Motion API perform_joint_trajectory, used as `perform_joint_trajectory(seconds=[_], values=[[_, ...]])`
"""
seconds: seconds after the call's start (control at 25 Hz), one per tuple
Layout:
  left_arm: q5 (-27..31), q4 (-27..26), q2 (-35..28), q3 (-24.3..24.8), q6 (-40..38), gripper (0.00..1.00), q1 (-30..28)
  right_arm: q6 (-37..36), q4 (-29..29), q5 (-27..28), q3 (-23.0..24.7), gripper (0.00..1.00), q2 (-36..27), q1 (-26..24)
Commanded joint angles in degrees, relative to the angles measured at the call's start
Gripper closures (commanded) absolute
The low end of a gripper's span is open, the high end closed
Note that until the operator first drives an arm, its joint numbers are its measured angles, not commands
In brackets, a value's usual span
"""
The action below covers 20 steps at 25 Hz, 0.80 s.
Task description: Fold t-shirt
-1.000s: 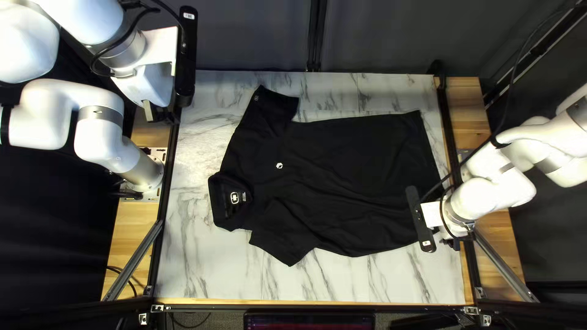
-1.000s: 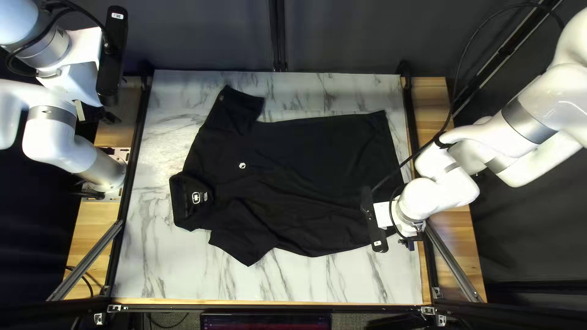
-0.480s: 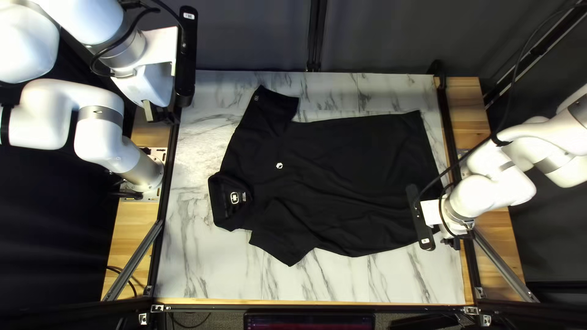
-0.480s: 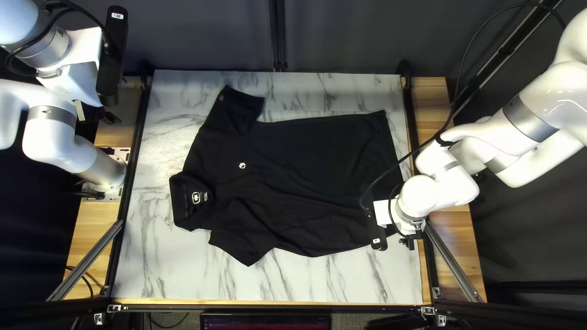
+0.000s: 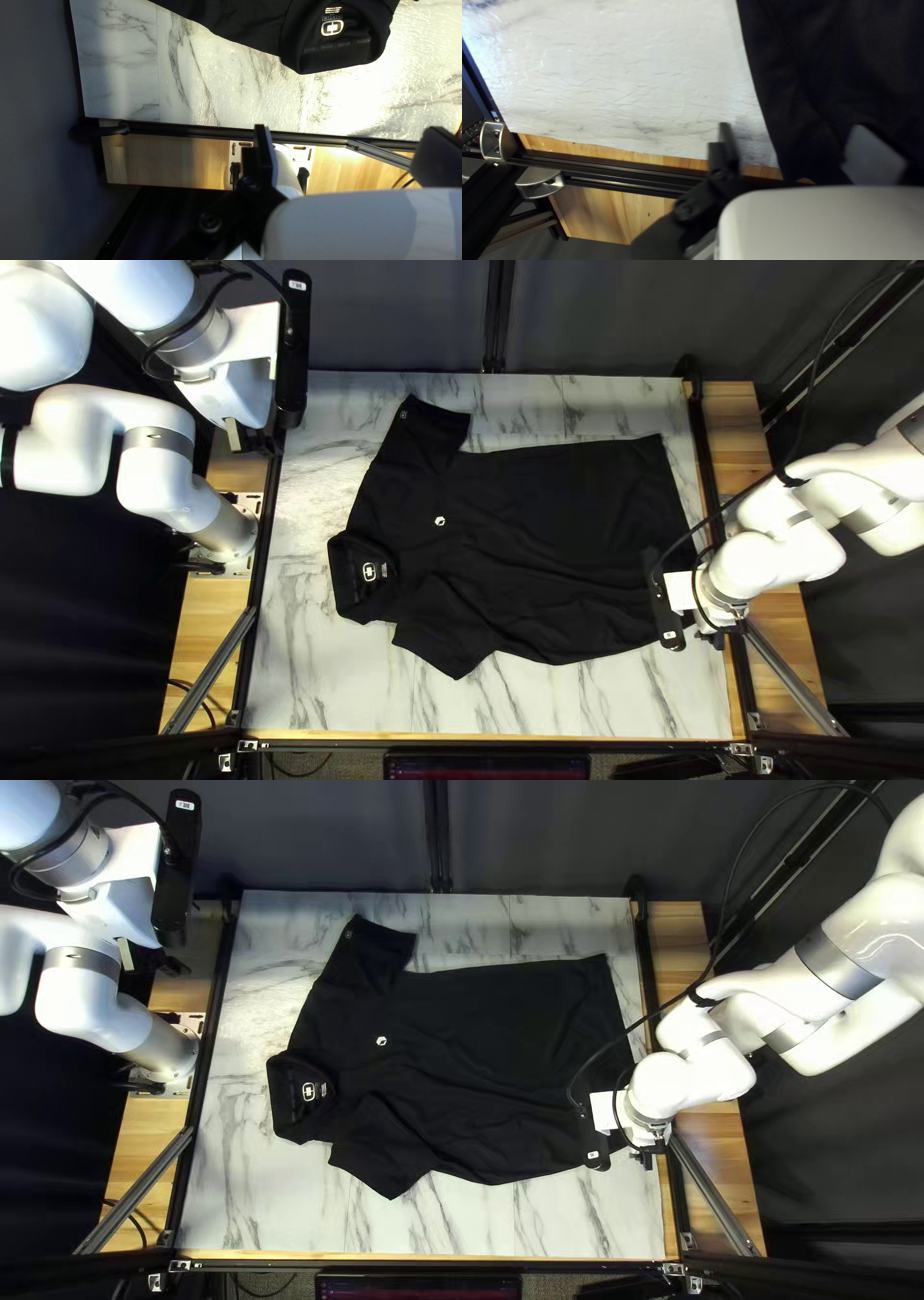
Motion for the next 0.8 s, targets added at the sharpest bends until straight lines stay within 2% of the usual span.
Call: perform_joint_trajectory(seconds=[0.04, 0.44, 0.68, 0.72, 0.8], values=[[0.0, 0.0, 0.0, 0.0, 0.0, 0.0, 0.0, 0.8, -1.5, 2.0, -0.8, 0.97, -1.1, -0.6], [0.0, 0.0, 0.0, 0.0, 0.0, 0.0, 0.0, 2.9, -6.2, 10.1, -4.3, 1.0, -4.7, -3.1], [0.0, 0.0, 0.0, 0.0, 0.0, 0.0, 0.0, 2.7, -11.1, 22.3, -6.7, 1.0, -14.0, -8.0], [0.0, 0.0, 0.0, 0.0, 0.0, 0.0, 0.0, 2.9, -11.4, 23.0, -6.8, 1.0, -14.6, -8.2], [0.0, 0.0, 0.0, 0.0, 0.0, 0.0, 0.0, 1.8, -12.9, 28.2, -6.7, 1.0, -20.5, -10.5]])
